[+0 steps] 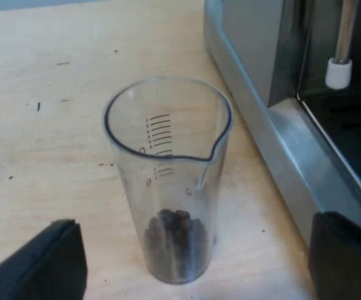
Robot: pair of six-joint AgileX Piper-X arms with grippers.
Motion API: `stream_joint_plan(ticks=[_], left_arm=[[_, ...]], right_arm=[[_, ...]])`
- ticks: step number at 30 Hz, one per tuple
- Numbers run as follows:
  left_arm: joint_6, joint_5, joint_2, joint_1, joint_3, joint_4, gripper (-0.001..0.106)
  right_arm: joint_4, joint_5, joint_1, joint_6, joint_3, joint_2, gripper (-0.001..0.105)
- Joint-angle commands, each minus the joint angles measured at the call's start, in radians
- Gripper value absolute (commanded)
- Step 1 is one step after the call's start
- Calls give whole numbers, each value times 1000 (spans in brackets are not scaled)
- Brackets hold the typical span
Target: Pour the beans into the coffee machine
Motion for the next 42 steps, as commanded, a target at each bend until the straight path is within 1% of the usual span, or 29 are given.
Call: stream_joint_plan(ticks=[1, 4, 7, 9, 13, 20, 25, 27, 29, 30, 31, 32, 33, 34, 35, 37, 38, 39, 42], left_arm=[[-10, -24, 60, -5, -6, -85, 89], [-10, -24, 136, -5, -16, -150, 89], [-10, -24, 173, -5, -22, -174, 89], [-10, -18, 230, -5, -37, -216, 89], [-10, -18, 295, -5, -69, -268, 89], [-10, -6, 394, -5, -148, -275, 89], [-10, -3, 415, -5, -176, -275, 89], [-10, -7, 415, -5, -176, -277, 86], [-10, -7, 415, -5, -176, -277, 80], [-10, -7, 415, -5, -176, -275, 80], [-10, -7, 415, -5, -176, -275, 63], [-10, -3, 415, -5, -176, -275, 55], [-10, 2, 415, -5, -176, -275, 51], [-10, 13, 415, -5, -176, -275, 44], [-10, 25, 415, -5, -176, -275, 42], [-10, 83, 415, -5, -176, -275, 31], [-10, 113, 411, -5, -176, -270, 28], [-10, 125, 408, -5, -176, -262, 27], [-10, 131, 379, -5, -174, -226, 26]], right_arm=[[-14, 2, 2, -2, -11, -3, 69], [-14, 2, 2, -2, -11, -3, 69], [-14, 2, 2, -2, -11, -3, 69], [-14, 2, 2, -2, -11, -3, 69], [-14, 2, 2, -2, -11, -3, 69], [-14, 2, 2, -2, -11, -3, 69], [-14, 2, 2, -2, -11, -3, 69], [-14, 2, 2, -2, -11, -3, 69], [-14, 2, 2, -2, -11, -3, 69], [-14, 2, 2, -2, -11, -3, 69], [-14, 2, 2, -2, -11, -3, 69], [-14, 2, 2, -2, -11, -3, 69], [-14, 2, 2, -2, -11, -3, 69], [-14, 2, 2, -2, -11, -3, 69], [-14, 2, 2, -2, -11, -3, 69], [-14, 2, 2, -2, -11, -3, 69], [-14, 2, 2, -2, -11, -3, 69], [-14, 2, 2, -2, -11, -3, 69], [-14, 2, 2, -2, -11, -3, 69]])
